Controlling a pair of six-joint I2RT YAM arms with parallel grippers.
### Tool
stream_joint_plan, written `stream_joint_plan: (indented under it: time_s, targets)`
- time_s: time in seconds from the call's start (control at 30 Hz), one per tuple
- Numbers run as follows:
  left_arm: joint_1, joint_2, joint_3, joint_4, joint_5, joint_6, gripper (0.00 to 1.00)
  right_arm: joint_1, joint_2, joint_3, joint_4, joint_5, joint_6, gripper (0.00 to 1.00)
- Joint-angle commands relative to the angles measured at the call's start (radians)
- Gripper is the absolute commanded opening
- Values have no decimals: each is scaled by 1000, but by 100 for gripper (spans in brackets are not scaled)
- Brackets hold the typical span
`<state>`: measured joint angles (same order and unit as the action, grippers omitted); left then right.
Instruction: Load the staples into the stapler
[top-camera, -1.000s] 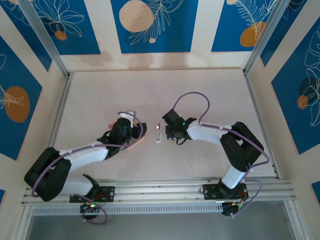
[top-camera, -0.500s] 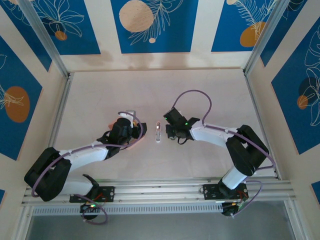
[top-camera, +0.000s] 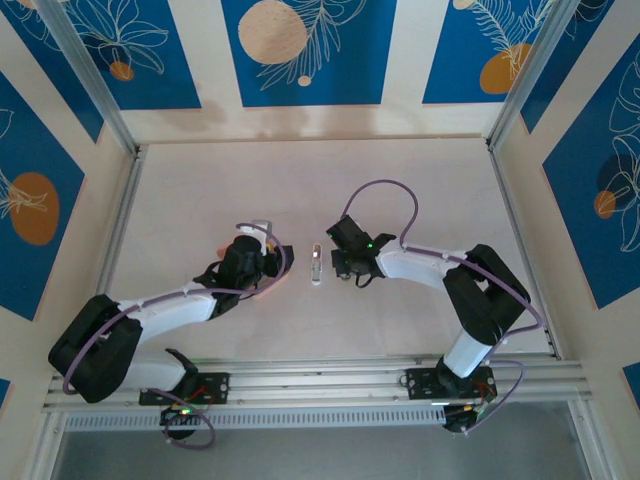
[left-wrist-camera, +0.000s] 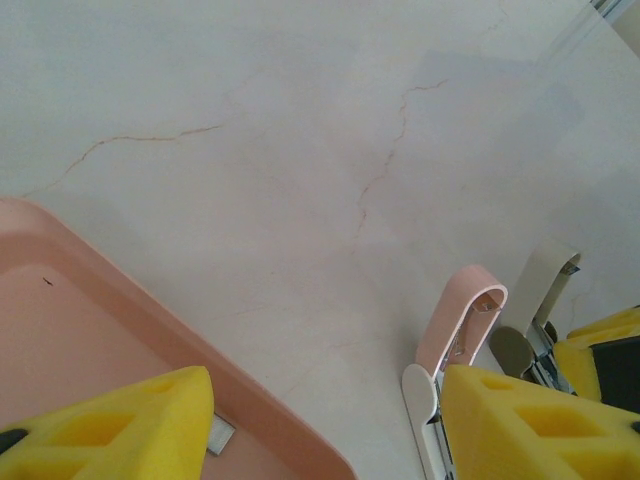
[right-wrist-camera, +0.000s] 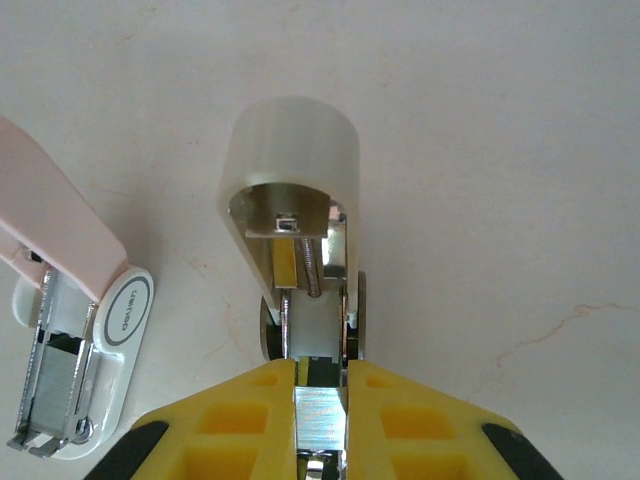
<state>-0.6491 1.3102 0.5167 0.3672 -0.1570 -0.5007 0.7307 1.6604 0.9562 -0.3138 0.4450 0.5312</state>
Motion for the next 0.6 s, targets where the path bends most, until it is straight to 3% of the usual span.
stream_joint_plan:
  time_s: [0.0, 0.57]
  targets:
    - [13, -15, -11, 29, 9, 17, 61, -4, 13, 21, -1, -3, -14, 17]
    - [13, -5, -5, 39, 17, 17, 62, 9, -36, 9, 10, 9, 4, 16]
